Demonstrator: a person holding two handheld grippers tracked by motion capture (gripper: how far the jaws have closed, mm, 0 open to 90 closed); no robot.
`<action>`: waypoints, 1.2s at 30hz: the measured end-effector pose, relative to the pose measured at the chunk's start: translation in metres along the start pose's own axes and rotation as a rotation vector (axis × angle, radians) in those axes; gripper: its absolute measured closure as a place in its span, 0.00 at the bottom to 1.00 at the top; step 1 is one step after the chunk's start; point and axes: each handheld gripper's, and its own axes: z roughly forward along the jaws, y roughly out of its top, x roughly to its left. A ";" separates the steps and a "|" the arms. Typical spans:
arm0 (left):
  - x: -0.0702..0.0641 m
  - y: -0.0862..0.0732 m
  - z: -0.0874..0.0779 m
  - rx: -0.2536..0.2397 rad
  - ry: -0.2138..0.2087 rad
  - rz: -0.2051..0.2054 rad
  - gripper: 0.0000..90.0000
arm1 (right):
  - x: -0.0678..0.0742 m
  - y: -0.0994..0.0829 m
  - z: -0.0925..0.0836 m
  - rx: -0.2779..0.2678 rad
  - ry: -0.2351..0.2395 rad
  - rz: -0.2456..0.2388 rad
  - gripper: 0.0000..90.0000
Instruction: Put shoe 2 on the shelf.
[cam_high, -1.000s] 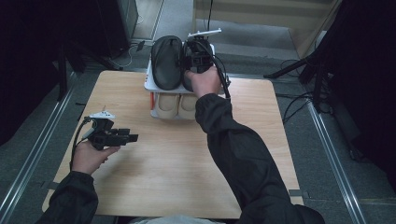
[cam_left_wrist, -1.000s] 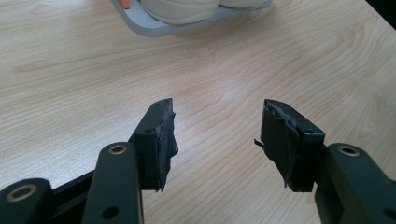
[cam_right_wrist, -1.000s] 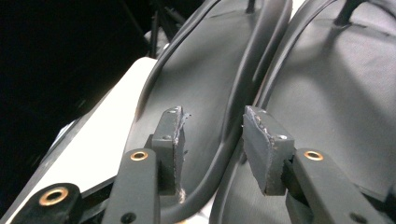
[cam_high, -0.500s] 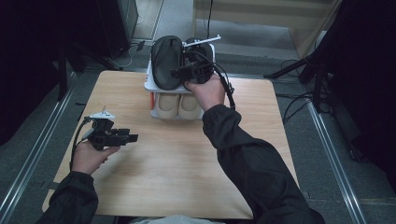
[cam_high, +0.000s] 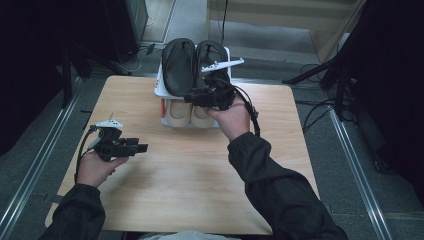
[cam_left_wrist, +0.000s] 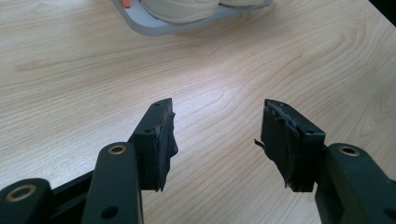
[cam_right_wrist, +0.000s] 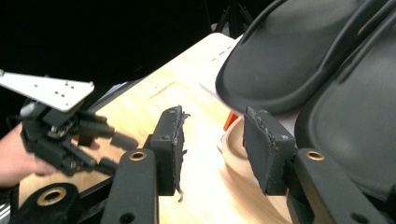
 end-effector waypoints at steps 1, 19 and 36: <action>0.000 0.000 0.000 0.001 -0.001 0.002 0.50 | 0.000 -0.002 -0.001 0.000 0.005 -0.004 0.65; -0.005 0.000 0.000 -0.011 0.000 0.023 0.50 | -0.003 -0.066 -0.009 -0.018 0.066 -0.038 0.63; -0.009 0.000 0.001 -0.011 -0.008 0.039 0.49 | -0.027 -0.123 -0.018 -0.030 0.077 -0.010 0.60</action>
